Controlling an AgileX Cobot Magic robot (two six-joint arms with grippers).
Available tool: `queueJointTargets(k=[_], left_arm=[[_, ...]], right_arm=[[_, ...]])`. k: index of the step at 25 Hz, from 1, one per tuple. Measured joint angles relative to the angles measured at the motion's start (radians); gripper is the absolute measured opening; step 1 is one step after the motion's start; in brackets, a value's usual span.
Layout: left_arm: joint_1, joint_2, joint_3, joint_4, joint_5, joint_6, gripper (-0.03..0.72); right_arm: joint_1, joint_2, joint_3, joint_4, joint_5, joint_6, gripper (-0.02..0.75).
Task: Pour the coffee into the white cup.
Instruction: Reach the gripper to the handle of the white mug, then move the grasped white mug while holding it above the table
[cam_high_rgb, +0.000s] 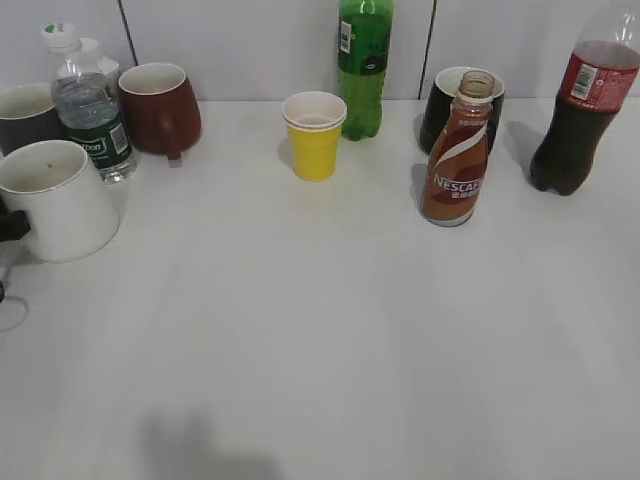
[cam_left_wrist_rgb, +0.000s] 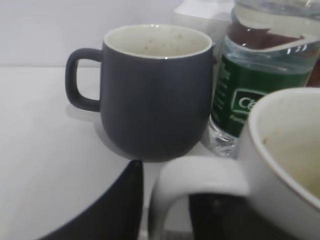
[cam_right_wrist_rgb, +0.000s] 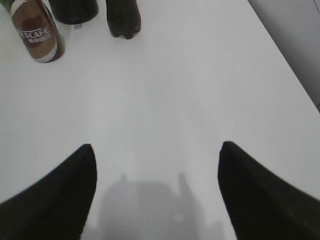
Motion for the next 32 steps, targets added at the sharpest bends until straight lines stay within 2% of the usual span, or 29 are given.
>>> queueJointTargets(k=[3,5,12,19,29,32], left_arm=[[0.000,0.000,0.000,0.017,0.003,0.001,0.089],[0.000,0.001,0.000,0.033,0.011,0.004,0.041],[0.000,0.000,0.000,0.080,0.009,0.005,0.038],[0.000,-0.043,-0.009,0.254,0.040,-0.029,0.038],[-0.007,-0.061,-0.218,0.657,0.040,-0.336,0.037],[-0.052,-0.061,-0.262,0.697,0.040,-0.376,0.037]], right_arm=[[0.000,0.000,0.000,0.000,0.000,0.000,0.588],[0.000,0.000,0.000,0.000,0.000,0.000,0.588],[0.000,0.000,0.000,0.000,-0.001,0.000,0.588],[0.000,0.000,0.000,0.000,-0.001,0.000,0.588],[0.000,0.000,0.000,0.000,0.000,0.000,0.588],[0.000,0.000,0.000,0.000,-0.001,0.000,0.588]])
